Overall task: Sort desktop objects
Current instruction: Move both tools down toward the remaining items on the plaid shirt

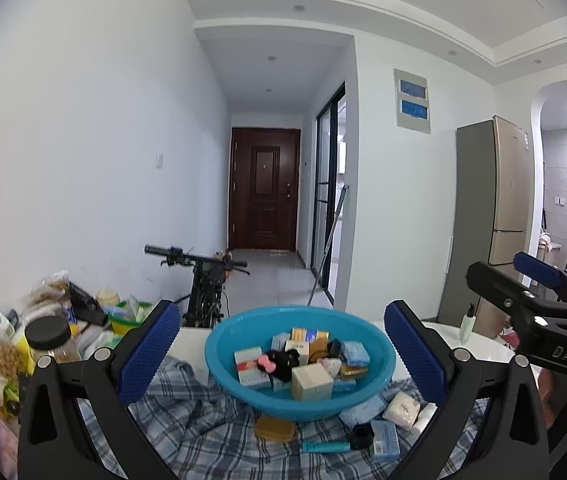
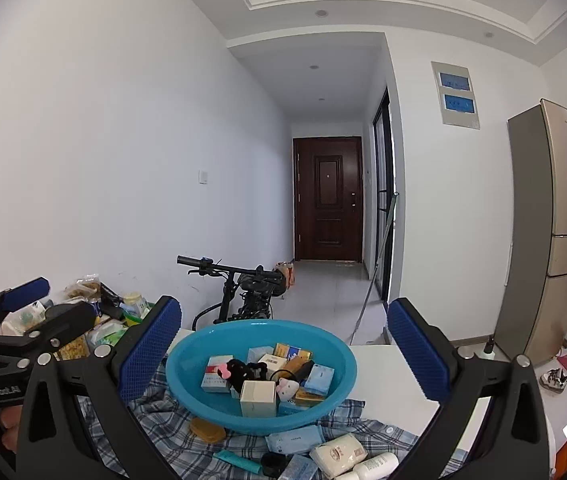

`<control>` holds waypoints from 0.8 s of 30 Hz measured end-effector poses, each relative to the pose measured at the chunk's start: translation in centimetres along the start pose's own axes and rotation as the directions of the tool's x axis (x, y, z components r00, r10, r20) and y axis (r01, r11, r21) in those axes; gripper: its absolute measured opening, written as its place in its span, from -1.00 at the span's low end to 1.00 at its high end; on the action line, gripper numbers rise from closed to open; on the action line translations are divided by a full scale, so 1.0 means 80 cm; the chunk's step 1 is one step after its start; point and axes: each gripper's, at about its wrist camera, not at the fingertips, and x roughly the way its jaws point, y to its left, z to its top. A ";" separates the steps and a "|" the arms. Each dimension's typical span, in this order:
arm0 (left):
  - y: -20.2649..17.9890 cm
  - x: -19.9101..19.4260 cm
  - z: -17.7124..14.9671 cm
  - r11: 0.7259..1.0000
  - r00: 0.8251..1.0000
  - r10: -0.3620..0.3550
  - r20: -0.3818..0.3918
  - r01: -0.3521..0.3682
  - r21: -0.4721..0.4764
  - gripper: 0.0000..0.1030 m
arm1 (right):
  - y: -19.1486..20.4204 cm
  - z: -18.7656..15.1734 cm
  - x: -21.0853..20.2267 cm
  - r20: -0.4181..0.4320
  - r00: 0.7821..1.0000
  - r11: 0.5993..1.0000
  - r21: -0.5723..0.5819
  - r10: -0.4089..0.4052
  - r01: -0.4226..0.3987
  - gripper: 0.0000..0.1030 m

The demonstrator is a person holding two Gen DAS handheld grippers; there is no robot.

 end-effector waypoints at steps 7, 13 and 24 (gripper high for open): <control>0.009 0.008 -0.054 0.999 0.999 -0.015 -0.042 0.014 -0.029 1.00 | 0.011 -0.044 -0.008 -0.026 1.000 1.000 -0.026 0.016 -0.017 1.00; 0.002 0.021 -0.093 1.000 0.996 0.005 -0.090 -0.004 0.016 1.00 | 0.005 -0.078 -0.008 -0.027 1.000 1.000 0.012 0.011 -0.010 1.00; 0.012 0.034 -0.153 0.999 0.989 -0.006 -0.151 -0.002 -0.049 1.00 | -0.001 -0.137 0.000 -0.059 0.998 1.000 0.030 0.009 -0.007 1.00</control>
